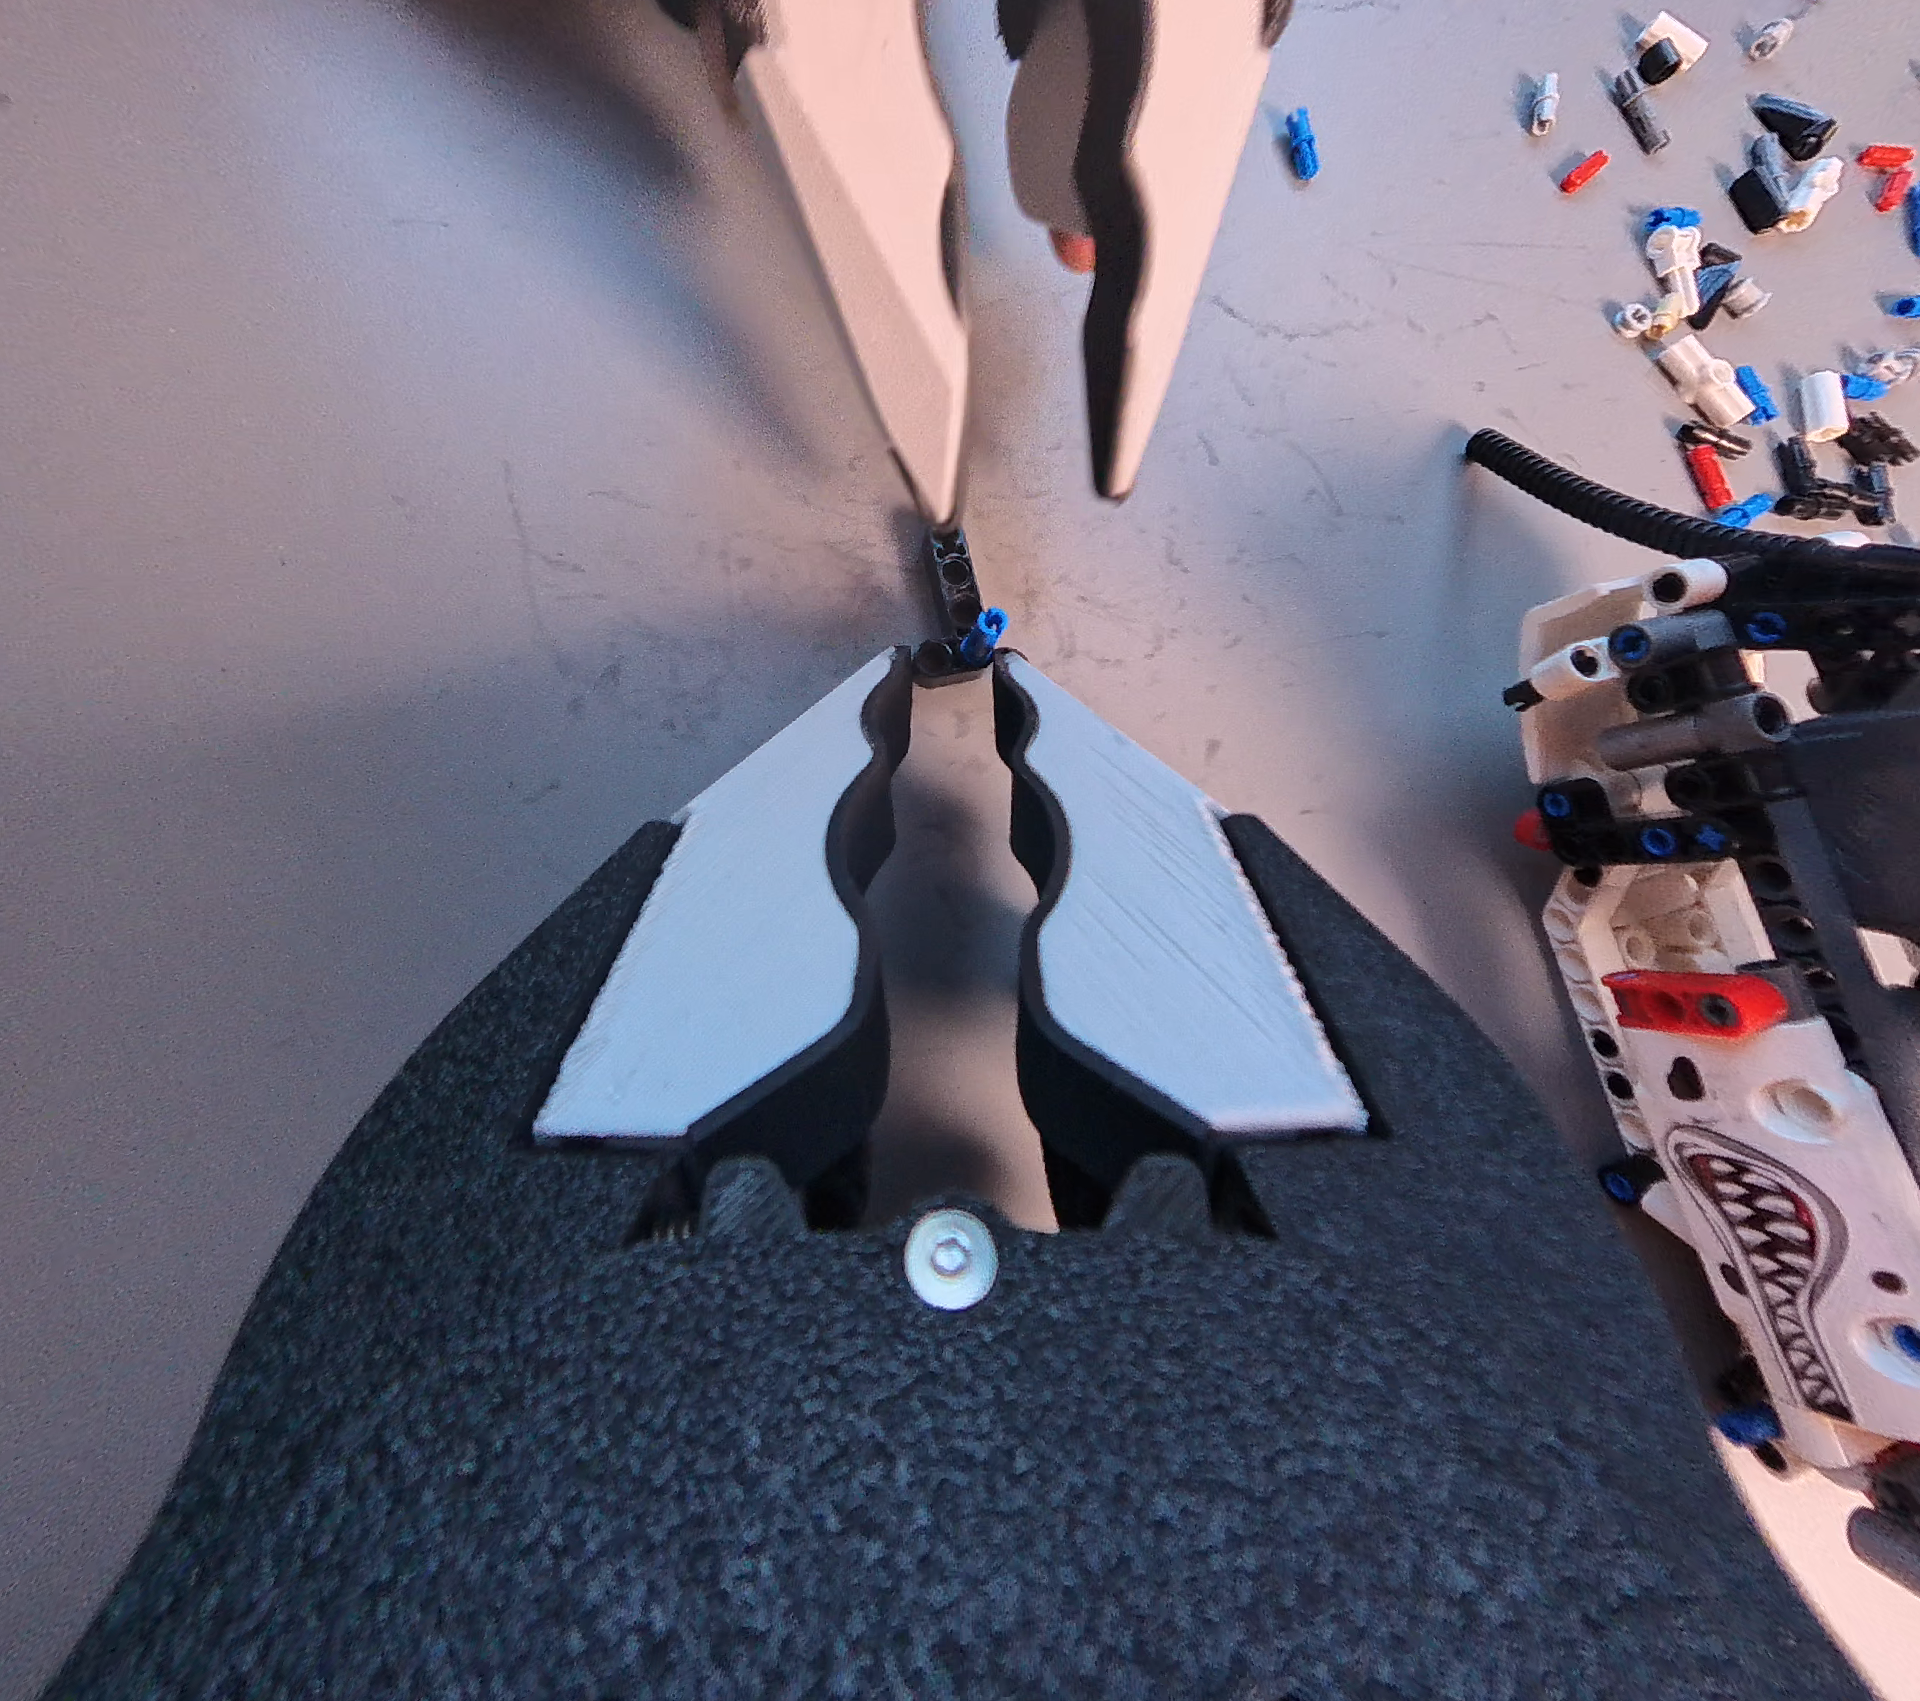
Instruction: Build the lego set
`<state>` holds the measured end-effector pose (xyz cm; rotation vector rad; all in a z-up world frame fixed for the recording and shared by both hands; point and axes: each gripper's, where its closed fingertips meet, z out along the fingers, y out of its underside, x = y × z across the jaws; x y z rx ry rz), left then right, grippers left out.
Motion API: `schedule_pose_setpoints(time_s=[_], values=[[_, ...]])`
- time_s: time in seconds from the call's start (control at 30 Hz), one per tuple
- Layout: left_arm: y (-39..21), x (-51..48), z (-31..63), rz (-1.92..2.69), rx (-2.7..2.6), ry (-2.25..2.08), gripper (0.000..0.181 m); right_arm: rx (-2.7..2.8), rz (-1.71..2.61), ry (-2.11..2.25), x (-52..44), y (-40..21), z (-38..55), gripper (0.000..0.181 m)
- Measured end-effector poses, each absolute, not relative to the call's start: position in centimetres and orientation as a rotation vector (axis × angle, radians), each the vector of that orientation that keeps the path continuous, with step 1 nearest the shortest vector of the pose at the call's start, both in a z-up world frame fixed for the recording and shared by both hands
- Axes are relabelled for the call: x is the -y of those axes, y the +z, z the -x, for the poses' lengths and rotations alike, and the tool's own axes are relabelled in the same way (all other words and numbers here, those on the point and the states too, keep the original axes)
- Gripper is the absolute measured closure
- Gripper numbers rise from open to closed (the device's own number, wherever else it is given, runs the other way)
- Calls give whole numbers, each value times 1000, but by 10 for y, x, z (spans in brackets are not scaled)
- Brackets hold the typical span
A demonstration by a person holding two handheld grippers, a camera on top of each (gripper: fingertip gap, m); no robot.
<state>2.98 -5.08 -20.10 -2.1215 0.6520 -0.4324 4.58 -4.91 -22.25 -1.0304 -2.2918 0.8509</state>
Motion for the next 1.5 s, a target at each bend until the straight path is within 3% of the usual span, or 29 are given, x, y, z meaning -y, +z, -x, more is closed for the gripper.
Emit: schedule_pose_setpoints(time_s=[0.3, 0.47, 0.73, 1.03, 1.43, 1.5], values=[[-134, 43, 55, 1908, -325, -313, 147, 2046, 1075, 1078, 35, -179, -35, 148], [-160, 57, 99, 2061, -276, -192, 156, 1877, 1100, 1105, 12, -158, -29, 147], [-218, 65, 107, 2309, -300, -199, 153, 1926, 1055, 1060, 15, -167, -30, 152], [-226, 63, 112, 2339, -305, -144, 181, 1960, 1046, 1038, 15, -175, -31, 154], [-223, 57, 107, 2322, -293, -94, 181, 1943, 1057, 1009, 11, -176, -29, 156], [-223, 54, 111, 2310, -256, -97, 173, 1944, 1060, 1007, 11, -177, -29, 156]])
